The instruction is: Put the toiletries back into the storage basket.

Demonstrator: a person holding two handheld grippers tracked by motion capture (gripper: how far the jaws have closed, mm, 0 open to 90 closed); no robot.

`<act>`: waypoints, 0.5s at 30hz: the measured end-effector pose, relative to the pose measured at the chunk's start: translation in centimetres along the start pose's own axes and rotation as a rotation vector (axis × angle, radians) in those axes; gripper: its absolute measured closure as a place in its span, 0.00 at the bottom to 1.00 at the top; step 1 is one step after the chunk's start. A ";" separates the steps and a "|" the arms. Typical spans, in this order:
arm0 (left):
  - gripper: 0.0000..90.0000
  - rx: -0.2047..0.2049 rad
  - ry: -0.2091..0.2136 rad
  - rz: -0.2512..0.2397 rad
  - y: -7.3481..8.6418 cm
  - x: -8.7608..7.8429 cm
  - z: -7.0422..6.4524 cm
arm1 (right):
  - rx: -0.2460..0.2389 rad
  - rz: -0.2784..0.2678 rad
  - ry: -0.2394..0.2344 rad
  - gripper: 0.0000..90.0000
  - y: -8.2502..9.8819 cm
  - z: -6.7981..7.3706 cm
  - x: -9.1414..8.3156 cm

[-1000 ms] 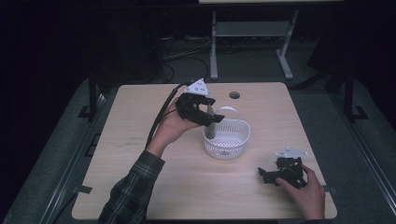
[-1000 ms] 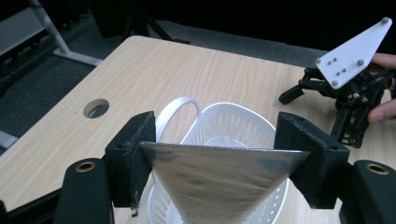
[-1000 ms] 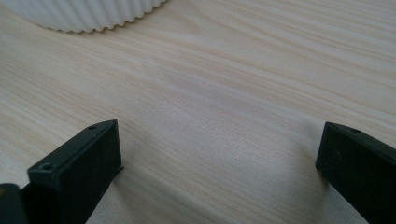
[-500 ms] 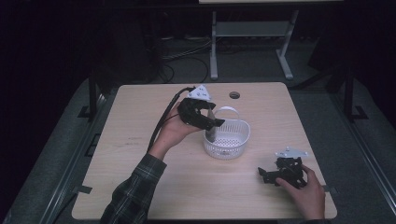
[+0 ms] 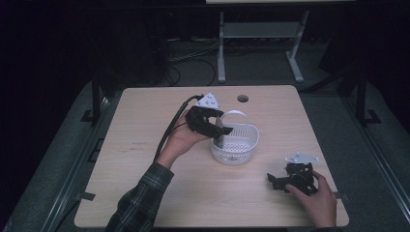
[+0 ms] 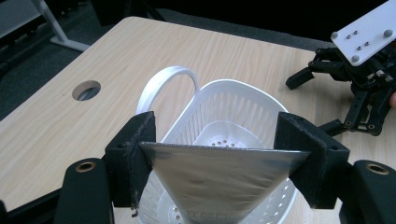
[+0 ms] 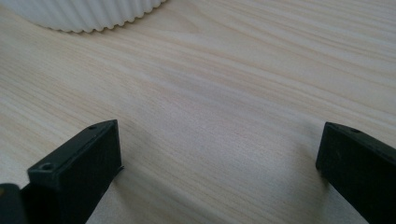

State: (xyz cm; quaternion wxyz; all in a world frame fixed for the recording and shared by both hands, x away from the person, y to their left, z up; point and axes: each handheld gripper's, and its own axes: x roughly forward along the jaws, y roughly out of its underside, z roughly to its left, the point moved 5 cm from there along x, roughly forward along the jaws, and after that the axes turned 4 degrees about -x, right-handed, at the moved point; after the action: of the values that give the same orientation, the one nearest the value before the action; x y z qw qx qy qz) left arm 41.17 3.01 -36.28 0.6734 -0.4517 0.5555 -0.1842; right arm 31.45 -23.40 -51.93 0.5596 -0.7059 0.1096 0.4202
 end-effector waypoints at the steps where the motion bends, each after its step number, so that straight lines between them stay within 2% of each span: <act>1: 0.33 -0.002 0.000 0.000 0.1 0.1 0.0 | 0.000 0.000 0.000 0.00 0.0 0.0 0.0; 8: 0.33 -0.010 -0.003 0.015 0.9 0.7 0.0 | 0.001 0.000 0.001 0.00 0.0 0.0 0.0; 11: 0.33 0.002 -0.007 0.025 1.0 0.9 0.0 | 0.000 0.000 0.001 0.00 0.0 0.0 0.0; 15: 0.33 -0.001 -0.011 0.025 1.3 1.1 -0.1 | 0.000 0.000 0.001 0.00 0.0 0.0 0.0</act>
State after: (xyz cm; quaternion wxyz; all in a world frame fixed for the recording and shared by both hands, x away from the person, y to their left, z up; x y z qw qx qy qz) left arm 41.11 2.82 -37.98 0.6784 -0.4462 0.5575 -0.1729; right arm 31.46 -23.40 -51.93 0.5594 -0.7062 0.1099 0.4198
